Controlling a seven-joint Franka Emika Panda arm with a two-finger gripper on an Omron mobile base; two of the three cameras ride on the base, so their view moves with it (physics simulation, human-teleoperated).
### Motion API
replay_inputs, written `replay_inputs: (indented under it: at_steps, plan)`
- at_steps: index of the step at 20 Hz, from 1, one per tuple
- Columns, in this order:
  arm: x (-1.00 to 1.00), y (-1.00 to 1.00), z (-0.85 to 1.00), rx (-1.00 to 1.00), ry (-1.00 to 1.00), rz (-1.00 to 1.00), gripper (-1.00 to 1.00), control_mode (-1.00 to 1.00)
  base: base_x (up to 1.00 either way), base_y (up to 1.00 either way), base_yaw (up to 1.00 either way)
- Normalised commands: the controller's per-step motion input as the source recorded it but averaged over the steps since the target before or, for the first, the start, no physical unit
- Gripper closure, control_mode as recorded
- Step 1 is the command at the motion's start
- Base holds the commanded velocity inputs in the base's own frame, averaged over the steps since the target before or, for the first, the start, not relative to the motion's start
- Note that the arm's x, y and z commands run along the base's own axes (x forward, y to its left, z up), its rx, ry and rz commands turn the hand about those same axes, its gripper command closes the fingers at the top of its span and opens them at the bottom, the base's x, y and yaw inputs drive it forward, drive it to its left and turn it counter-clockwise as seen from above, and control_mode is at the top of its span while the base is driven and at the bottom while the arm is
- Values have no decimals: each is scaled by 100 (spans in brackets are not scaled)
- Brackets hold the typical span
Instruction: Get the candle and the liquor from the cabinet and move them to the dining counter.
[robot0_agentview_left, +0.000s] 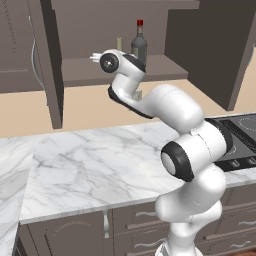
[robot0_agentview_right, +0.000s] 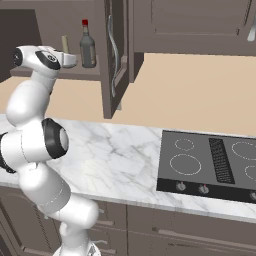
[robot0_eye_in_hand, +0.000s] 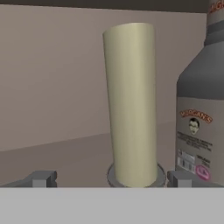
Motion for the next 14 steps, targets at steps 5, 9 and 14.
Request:
replay_inputs:
  at_steps: [5,9,14]
  plan:
    - [4,0,0,0,0,0,100,-100,0,0,0]
    - [3,0,0,0,0,0,100,-100,0,0,0]
    - [0,0,0,0,0,0,100,-100,0,0,0]
